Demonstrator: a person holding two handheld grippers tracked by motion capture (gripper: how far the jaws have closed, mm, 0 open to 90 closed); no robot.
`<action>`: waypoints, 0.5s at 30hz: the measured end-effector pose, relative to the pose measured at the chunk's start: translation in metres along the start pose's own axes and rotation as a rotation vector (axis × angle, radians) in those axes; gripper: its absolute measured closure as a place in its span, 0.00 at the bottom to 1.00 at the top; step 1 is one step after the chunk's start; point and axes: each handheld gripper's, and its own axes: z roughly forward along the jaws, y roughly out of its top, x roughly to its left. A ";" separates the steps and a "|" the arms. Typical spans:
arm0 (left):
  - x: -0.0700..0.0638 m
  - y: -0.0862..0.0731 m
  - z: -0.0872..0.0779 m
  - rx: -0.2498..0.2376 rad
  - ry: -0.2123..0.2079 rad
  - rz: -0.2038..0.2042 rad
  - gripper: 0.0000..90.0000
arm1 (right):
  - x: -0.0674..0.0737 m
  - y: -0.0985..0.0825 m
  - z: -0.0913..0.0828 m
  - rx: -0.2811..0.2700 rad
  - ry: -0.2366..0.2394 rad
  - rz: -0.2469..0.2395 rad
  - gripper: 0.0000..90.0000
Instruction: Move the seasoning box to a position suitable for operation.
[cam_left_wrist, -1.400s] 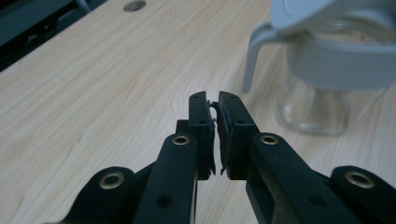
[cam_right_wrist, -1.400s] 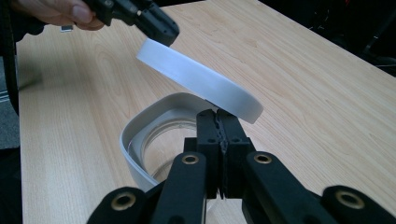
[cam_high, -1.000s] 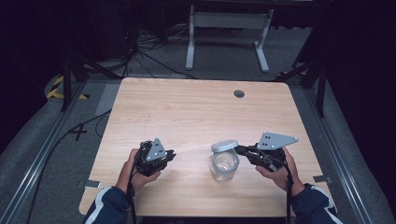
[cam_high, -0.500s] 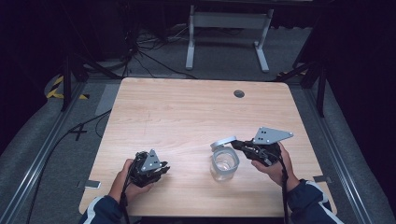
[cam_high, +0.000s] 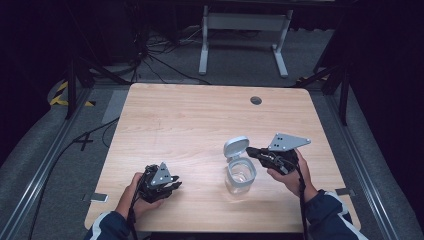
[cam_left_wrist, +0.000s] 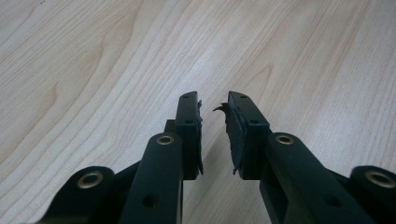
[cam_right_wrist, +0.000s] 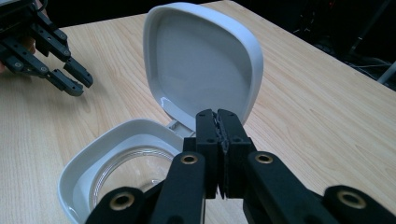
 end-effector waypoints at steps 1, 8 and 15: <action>0.000 0.000 0.000 0.000 0.000 0.001 0.83 | 0.000 0.000 0.000 0.001 0.000 -0.002 0.97; 0.002 -0.002 -0.002 -0.009 0.039 -0.036 0.70 | 0.000 -0.003 -0.004 0.012 0.001 -0.016 0.89; 0.009 -0.008 -0.006 -0.010 0.093 -0.062 0.52 | -0.002 -0.007 -0.012 0.035 0.002 -0.043 0.71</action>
